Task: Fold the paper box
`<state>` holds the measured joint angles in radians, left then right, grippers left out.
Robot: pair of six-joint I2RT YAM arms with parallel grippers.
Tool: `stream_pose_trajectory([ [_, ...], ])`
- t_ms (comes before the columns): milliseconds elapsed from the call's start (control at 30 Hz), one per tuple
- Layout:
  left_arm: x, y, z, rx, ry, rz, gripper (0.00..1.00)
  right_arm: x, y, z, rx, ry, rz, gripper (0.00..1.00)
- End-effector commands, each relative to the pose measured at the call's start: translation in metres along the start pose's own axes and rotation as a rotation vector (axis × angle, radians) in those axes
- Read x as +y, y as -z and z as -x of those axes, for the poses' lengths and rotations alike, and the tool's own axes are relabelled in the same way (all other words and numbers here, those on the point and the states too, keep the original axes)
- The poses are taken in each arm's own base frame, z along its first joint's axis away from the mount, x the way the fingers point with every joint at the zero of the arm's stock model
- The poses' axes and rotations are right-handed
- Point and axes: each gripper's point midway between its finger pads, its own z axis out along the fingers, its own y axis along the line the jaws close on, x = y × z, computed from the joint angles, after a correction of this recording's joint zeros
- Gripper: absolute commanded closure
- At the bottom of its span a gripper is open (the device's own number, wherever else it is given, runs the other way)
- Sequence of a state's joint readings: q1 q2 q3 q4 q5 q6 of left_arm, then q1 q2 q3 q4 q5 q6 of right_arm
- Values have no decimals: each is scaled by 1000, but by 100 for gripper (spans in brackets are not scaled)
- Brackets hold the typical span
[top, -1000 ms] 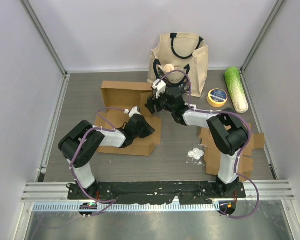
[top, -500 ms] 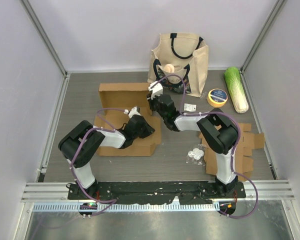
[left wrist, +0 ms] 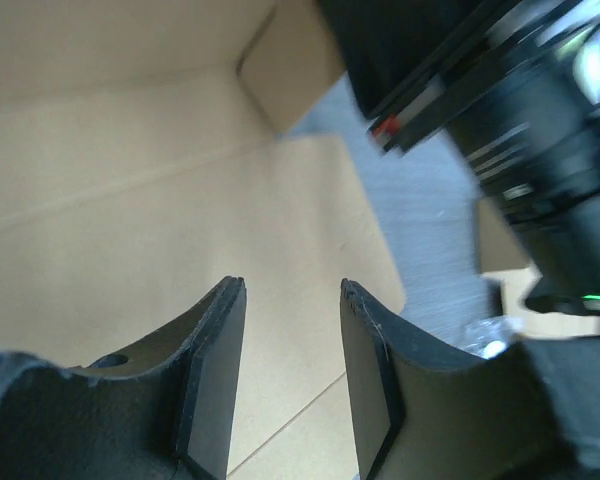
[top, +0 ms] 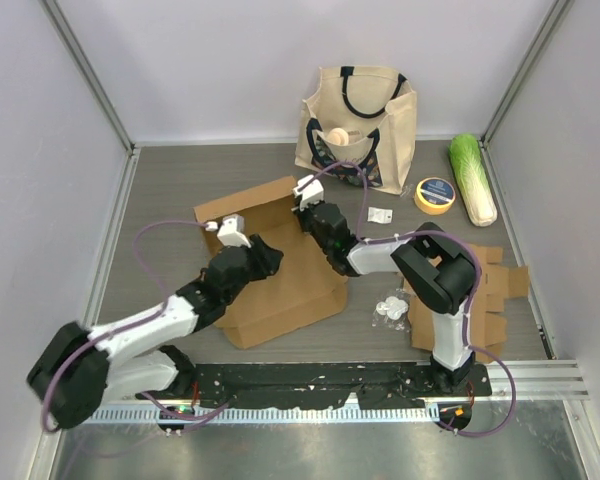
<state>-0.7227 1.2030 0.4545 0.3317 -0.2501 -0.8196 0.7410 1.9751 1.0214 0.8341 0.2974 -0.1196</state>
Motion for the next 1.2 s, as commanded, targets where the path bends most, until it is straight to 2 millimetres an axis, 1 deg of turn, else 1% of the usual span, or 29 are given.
stream_pose_trajectory([
  [0, 22, 45, 37, -124, -118, 119, 54, -20, 17, 30, -44, 5, -39, 99],
  [33, 21, 60, 51, -180, -104, 116, 54, -20, 20, 26, -36, 3, -36, 99],
  [67, 34, 67, 61, -237, -99, 174, 56, -24, 23, 28, -38, -6, -39, 99],
  [100, 52, 76, 58, -231, -110, 254, 56, -23, 24, 25, -20, -19, -33, 99],
  [133, 56, 87, 69, -279, -90, 273, 55, -21, 25, 22, -7, -22, -15, 99],
  [167, 65, 94, 77, -322, -85, 320, 51, -21, 27, 23, -6, -33, -8, 99],
  [233, 65, 102, 86, -346, -96, 328, 47, -23, 29, 18, 10, -54, -4, 99],
  [333, 69, 105, 92, -355, -92, 382, 43, -28, 29, 14, 33, -69, 4, 99],
  [367, 75, 101, 88, -338, -99, 425, 40, -26, 29, 13, 40, -73, 18, 99],
  [400, 89, 105, 87, -341, -111, 508, 39, -29, 29, 13, 40, -82, 18, 99],
  [433, 89, 103, 90, -347, -96, 531, 36, -28, 29, 13, 41, -88, 27, 99],
  [500, 91, 93, 89, -341, -135, 573, 36, -28, 29, 10, 50, -87, 31, 99],
  [533, 88, 89, 92, -348, -145, 571, 37, -30, 29, 9, 53, -82, 28, 99],
  [567, 79, 82, 99, -370, -159, 544, 37, -30, 29, 8, 55, -80, 28, 99],
  [600, 78, 74, 98, -359, -188, 547, 37, -31, 29, 6, 58, -80, 27, 99],
  [667, 70, 65, 108, -385, -215, 533, 36, -30, 29, 4, 58, -75, 28, 99],
  [700, 73, 59, 109, -382, -228, 549, 35, -29, 29, 5, 56, -74, 30, 99],
  [767, 70, 51, 117, -404, -243, 554, 33, -31, 29, 3, 57, -71, 25, 99],
  [800, 75, 46, 116, -396, -254, 578, 33, -30, 28, 4, 55, -70, 28, 99],
  [833, 72, 43, 121, -404, -253, 573, 33, -29, 27, 2, 59, -66, 33, 99],
  [900, 66, 37, 127, -417, -272, 555, 37, -29, 27, -1, 65, -65, 34, 99],
  [933, 65, 32, 126, -415, -285, 549, 43, -30, 27, -2, 66, -66, 23, 99],
  [967, 60, 29, 130, -432, -283, 535, 47, -32, 26, -2, 66, -66, 8, 99],
  [1000, 62, 28, 131, -433, -303, 547, 51, -34, 27, -3, 69, -71, -22, 99],
  [1033, 63, 23, 130, -429, -313, 561, 61, -36, 28, -3, 68, -64, -80, 99],
  [1067, 64, 22, 132, -440, -313, 576, 66, -64, 36, 1, 35, -54, -312, 99],
  [1100, 65, 21, 132, -439, -316, 584, 70, -54, 43, 4, 15, -31, -347, 99],
  [1133, 63, 18, 132, -438, -310, 580, 76, -55, 46, 4, 12, -21, -383, 99],
  [1167, 61, 14, 130, -434, -307, 568, 78, -53, 46, 1, 17, -34, -381, 99],
])
